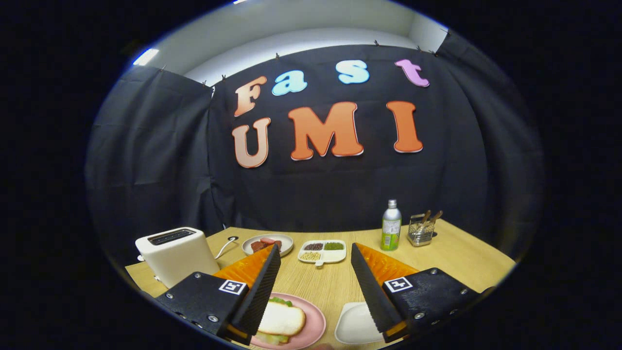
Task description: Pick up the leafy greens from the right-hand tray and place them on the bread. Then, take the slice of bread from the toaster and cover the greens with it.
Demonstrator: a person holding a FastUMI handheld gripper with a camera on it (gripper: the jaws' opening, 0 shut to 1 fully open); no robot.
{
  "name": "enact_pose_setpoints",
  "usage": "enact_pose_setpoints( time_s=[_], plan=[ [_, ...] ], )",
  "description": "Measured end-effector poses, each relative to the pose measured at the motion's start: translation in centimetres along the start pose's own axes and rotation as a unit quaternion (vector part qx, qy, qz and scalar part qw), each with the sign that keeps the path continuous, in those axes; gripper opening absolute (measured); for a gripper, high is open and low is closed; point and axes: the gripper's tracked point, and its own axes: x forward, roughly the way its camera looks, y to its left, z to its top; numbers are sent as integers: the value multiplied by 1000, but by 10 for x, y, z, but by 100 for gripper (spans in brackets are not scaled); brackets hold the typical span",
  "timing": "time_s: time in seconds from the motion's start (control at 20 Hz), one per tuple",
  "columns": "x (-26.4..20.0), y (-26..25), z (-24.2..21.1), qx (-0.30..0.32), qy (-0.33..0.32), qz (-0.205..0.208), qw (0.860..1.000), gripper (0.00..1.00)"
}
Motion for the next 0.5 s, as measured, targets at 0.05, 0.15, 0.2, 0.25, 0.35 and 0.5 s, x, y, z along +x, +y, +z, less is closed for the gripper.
enact_pose_setpoints(
  time_s=[0.05, 0.15, 0.2, 0.25, 0.35, 0.5],
  plan=[
    [-2, -1, 10, -7, -22, -4, 1000, 88],
    [-7, -3, 27, -21, -56, -8, 998, 88],
    [-11, -4, 29, -26, -61, -13, 998, 89],
    [-14, -4, 31, -33, -64, -15, 997, 89],
    [-17, -5, 33, -43, -69, -24, 996, 91],
    [-19, -4, 32, -43, -70, -28, 996, 92]
  ],
)
